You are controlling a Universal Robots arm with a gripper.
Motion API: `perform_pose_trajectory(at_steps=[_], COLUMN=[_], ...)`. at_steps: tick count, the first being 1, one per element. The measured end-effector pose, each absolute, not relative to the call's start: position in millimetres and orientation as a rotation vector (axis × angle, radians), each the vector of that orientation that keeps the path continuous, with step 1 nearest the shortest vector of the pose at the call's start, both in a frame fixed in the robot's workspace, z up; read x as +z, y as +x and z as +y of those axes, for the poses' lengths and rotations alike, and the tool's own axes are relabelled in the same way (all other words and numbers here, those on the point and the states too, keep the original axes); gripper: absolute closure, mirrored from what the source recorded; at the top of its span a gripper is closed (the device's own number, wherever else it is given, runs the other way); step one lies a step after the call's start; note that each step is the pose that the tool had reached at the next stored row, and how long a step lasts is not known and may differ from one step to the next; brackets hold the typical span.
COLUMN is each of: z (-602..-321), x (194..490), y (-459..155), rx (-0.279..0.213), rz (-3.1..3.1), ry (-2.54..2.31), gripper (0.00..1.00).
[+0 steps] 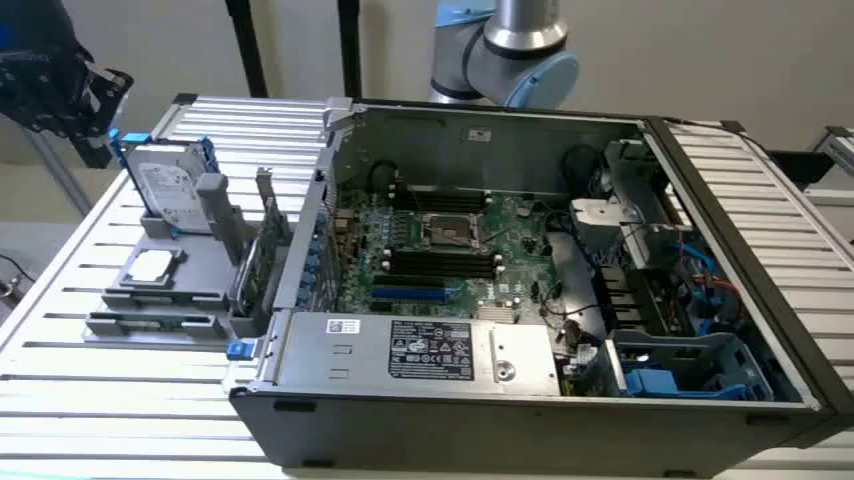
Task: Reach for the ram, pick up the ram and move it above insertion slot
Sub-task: 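Reach for the ram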
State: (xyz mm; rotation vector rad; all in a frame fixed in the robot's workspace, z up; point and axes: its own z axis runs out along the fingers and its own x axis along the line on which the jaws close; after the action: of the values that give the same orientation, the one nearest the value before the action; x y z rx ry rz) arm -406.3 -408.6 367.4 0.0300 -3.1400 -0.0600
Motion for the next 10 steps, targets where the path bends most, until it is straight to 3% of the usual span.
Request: perform_pose_trajectory(at_steps=[10], z=[-408.6], x=[367.5], y=[-406.3], rx=[-0.060], rz=[-3.140], ry=[0.030], gripper=[0.89])
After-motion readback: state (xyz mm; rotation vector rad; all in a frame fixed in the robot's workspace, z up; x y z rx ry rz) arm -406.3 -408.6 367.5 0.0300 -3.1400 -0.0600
